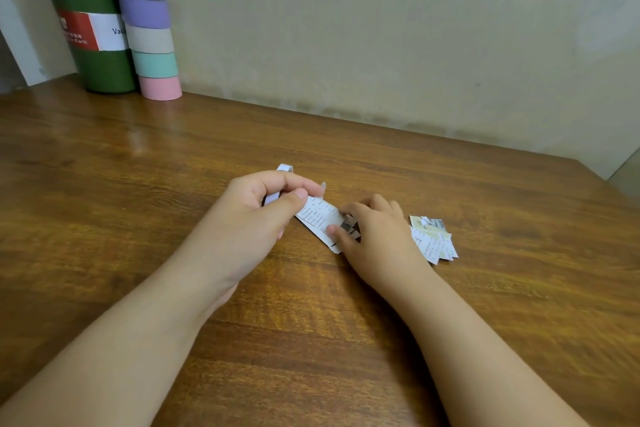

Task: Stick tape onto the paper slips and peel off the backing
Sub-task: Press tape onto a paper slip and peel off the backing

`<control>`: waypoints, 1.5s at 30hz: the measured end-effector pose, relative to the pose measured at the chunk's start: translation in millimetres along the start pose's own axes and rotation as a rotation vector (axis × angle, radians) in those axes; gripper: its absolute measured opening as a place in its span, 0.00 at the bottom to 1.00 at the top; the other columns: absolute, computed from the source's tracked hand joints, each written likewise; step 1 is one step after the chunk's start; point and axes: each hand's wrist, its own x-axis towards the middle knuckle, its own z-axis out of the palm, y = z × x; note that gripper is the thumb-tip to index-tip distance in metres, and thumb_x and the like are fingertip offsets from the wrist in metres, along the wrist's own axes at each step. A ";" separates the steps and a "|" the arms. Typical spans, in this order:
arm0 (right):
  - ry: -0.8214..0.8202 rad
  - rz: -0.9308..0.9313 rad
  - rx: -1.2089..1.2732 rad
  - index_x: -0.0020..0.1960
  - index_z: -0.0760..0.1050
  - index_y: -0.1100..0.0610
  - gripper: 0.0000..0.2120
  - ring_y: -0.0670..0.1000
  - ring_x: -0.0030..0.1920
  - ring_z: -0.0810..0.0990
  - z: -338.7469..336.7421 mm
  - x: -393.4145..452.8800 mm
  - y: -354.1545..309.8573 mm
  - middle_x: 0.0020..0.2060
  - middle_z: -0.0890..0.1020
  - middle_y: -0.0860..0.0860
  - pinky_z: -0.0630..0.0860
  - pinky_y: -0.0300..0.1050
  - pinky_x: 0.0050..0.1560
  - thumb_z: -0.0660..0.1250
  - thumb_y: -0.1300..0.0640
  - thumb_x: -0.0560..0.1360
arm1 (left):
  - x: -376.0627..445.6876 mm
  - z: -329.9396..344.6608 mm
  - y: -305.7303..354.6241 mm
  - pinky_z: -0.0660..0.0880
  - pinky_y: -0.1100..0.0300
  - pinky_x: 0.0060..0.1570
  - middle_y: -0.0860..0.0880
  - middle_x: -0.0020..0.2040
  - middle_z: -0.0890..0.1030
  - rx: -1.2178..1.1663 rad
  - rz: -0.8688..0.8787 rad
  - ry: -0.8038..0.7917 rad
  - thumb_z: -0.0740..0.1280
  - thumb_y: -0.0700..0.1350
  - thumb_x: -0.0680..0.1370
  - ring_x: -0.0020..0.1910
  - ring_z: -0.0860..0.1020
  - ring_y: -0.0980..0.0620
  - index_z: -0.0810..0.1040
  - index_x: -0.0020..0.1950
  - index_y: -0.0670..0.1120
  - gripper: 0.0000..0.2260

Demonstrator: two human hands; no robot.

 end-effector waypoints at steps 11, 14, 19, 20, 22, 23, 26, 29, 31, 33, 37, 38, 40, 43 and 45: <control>0.039 -0.070 0.038 0.51 0.79 0.51 0.12 0.49 0.54 0.72 -1.4 1.4 1.3 0.48 0.79 0.45 0.66 0.46 0.60 0.68 0.45 0.73 | 0.5 -0.8 0.1 0.67 0.57 0.39 0.59 0.22 0.72 0.022 -0.003 0.011 0.61 0.40 0.79 0.37 0.67 0.47 0.82 0.44 0.49 0.11; 0.064 -0.079 0.055 0.45 0.80 0.52 0.09 0.50 0.51 0.72 -3.5 1.6 1.1 0.41 0.81 0.47 0.67 0.46 0.58 0.65 0.49 0.76 | 0.0 -1.1 0.4 0.67 0.58 0.40 0.54 0.38 0.78 0.011 -0.002 0.013 0.62 0.40 0.79 0.38 0.68 0.47 0.82 0.45 0.48 0.10; 0.105 -0.106 0.103 0.45 0.80 0.54 0.06 0.51 0.48 0.73 -5.9 0.1 1.4 0.37 0.81 0.48 0.67 0.44 0.55 0.64 0.57 0.76 | 0.7 -1.4 0.1 0.68 0.56 0.43 0.51 0.34 0.78 0.009 -0.009 0.016 0.61 0.40 0.79 0.38 0.67 0.46 0.82 0.45 0.48 0.11; 0.114 -0.116 0.109 0.44 0.80 0.54 0.05 0.50 0.46 0.73 -7.6 -0.6 0.5 0.37 0.81 0.48 0.67 0.43 0.53 0.64 0.58 0.75 | 1.2 -2.0 -0.7 0.67 0.55 0.42 0.53 0.24 0.75 0.017 -0.012 0.018 0.61 0.40 0.79 0.38 0.68 0.46 0.82 0.44 0.49 0.11; 0.125 -0.143 0.127 0.42 0.79 0.51 0.03 0.47 0.44 0.71 -14.6 -3.8 -0.2 0.38 0.80 0.48 0.66 0.39 0.47 0.66 0.57 0.73 | 2.2 -3.3 -1.9 0.66 0.54 0.41 0.58 0.21 0.68 0.022 -0.023 0.032 0.62 0.41 0.79 0.38 0.69 0.46 0.83 0.43 0.51 0.12; 0.120 -0.160 0.139 0.42 0.78 0.50 0.03 0.45 0.44 0.71 -20.0 -6.4 0.1 0.38 0.80 0.48 0.66 0.36 0.44 0.67 0.57 0.72 | 2.8 -4.0 -2.0 0.66 0.54 0.41 0.58 0.22 0.67 0.021 -0.028 0.038 0.62 0.41 0.79 0.37 0.69 0.47 0.84 0.42 0.52 0.12; 0.003 -0.216 0.131 0.36 0.73 0.43 0.09 0.43 0.46 0.72 -35.0 -17.8 1.3 0.42 0.79 0.46 0.67 0.30 0.45 0.69 0.56 0.71 | 3.7 -5.7 -1.7 0.65 0.56 0.39 0.56 0.24 0.68 -0.001 -0.033 0.058 0.62 0.42 0.79 0.35 0.67 0.48 0.84 0.42 0.52 0.12; -0.191 -0.237 0.067 0.33 0.69 0.41 0.13 0.42 0.53 0.74 -42.2 -26.0 -3.5 0.48 0.79 0.44 0.73 0.41 0.54 0.69 0.53 0.71 | 4.2 -5.6 -0.9 0.65 0.57 0.39 0.55 0.25 0.70 -0.004 -0.035 0.066 0.62 0.42 0.79 0.33 0.65 0.51 0.84 0.42 0.52 0.12; -0.289 -0.247 0.024 0.33 0.71 0.41 0.10 0.40 0.51 0.75 -43.1 -28.7 -5.6 0.48 0.79 0.42 0.76 0.44 0.53 0.68 0.52 0.70 | 3.7 -5.1 0.9 0.66 0.57 0.39 0.59 0.24 0.71 0.000 -0.038 0.063 0.62 0.41 0.79 0.32 0.65 0.52 0.83 0.43 0.51 0.12; -0.361 -0.238 0.035 0.35 0.73 0.43 0.05 0.41 0.48 0.77 -46.2 -31.1 -6.0 0.47 0.79 0.42 0.77 0.46 0.51 0.68 0.48 0.69 | 3.5 -5.2 2.0 0.66 0.57 0.39 0.61 0.22 0.72 0.006 -0.036 0.057 0.61 0.41 0.79 0.35 0.67 0.50 0.82 0.44 0.50 0.11; -0.324 -0.240 0.066 0.40 0.77 0.47 0.09 0.39 0.46 0.76 -53.0 -34.9 -9.2 0.43 0.80 0.42 0.75 0.40 0.49 0.65 0.42 0.69 | 2.7 -4.6 2.4 0.66 0.56 0.40 0.61 0.21 0.72 -0.010 -0.029 0.032 0.61 0.39 0.79 0.43 0.71 0.47 0.82 0.44 0.49 0.11; -0.235 -0.250 0.110 0.40 0.76 0.47 0.07 0.38 0.46 0.75 -54.0 -35.4 -12.0 0.41 0.79 0.41 0.73 0.34 0.46 0.65 0.45 0.71 | 2.7 -4.6 1.8 0.66 0.56 0.41 0.61 0.21 0.72 -0.004 -0.027 0.023 0.61 0.39 0.79 0.41 0.71 0.47 0.82 0.44 0.49 0.11; -0.010 -0.268 0.268 0.40 0.74 0.46 0.05 0.38 0.44 0.75 -53.8 -35.5 -16.3 0.37 0.78 0.40 0.69 0.29 0.42 0.66 0.52 0.74 | 2.0 -4.1 1.1 0.66 0.58 0.40 0.60 0.21 0.71 0.006 -0.028 0.006 0.62 0.39 0.78 0.34 0.68 0.52 0.83 0.43 0.50 0.12; 0.166 -0.271 0.454 0.51 0.75 0.46 0.07 0.39 0.46 0.76 -50.0 -34.7 -19.7 0.41 0.78 0.38 0.71 0.29 0.44 0.64 0.58 0.77 | 0.8 -3.8 0.3 0.66 0.60 0.38 0.60 0.23 0.72 0.030 -0.030 -0.022 0.63 0.39 0.78 0.30 0.66 0.56 0.83 0.42 0.52 0.12; 0.176 -0.303 0.477 0.60 0.74 0.48 0.12 0.39 0.50 0.76 -44.3 -34.3 -20.7 0.47 0.78 0.37 0.72 0.29 0.48 0.62 0.56 0.78 | 0.4 -3.1 0.2 0.65 0.60 0.39 0.62 0.25 0.74 0.027 -0.029 -0.042 0.63 0.38 0.77 0.29 0.68 0.60 0.83 0.42 0.51 0.12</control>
